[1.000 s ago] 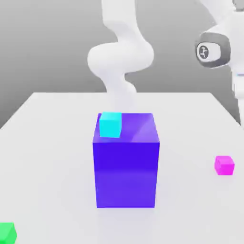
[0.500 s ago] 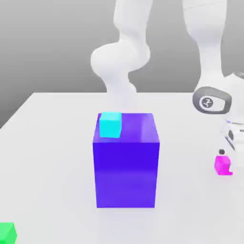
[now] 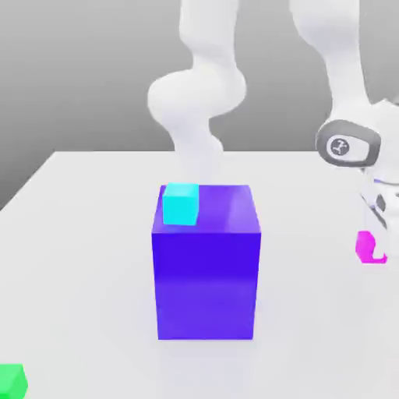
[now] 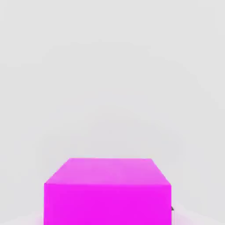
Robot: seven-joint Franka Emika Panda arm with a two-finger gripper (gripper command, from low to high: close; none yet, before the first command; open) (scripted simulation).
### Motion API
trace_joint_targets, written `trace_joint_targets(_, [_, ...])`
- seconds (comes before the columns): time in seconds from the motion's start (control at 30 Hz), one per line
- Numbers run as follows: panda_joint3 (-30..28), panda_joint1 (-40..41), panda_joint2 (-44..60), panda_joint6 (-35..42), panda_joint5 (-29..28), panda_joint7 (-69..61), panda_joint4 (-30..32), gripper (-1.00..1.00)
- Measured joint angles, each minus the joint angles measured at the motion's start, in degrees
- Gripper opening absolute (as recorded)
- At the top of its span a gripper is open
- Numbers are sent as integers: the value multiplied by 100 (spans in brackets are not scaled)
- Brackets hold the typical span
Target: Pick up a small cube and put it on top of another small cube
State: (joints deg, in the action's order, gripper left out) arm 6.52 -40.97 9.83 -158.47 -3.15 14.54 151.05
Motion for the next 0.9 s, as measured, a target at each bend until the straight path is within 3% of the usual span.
trace_joint_targets(0.43, [-1760, 2758, 834, 1131, 897, -1785, -1538, -100])
trace_joint_targets(0.7, [-2521, 4182, 973, 1440, 1325, -2832, -2247, -100])
trace_joint_targets(0.8, [-2508, 4913, 1625, 1159, 1797, -3407, -2739, -100])
trace_joint_targets(0.83, [-2465, 5081, 1799, 1068, 1902, -3520, -2845, 100])
trace_joint_targets(0.9, [-2465, 5081, 1799, 1068, 1902, -3520, -2845, 100])
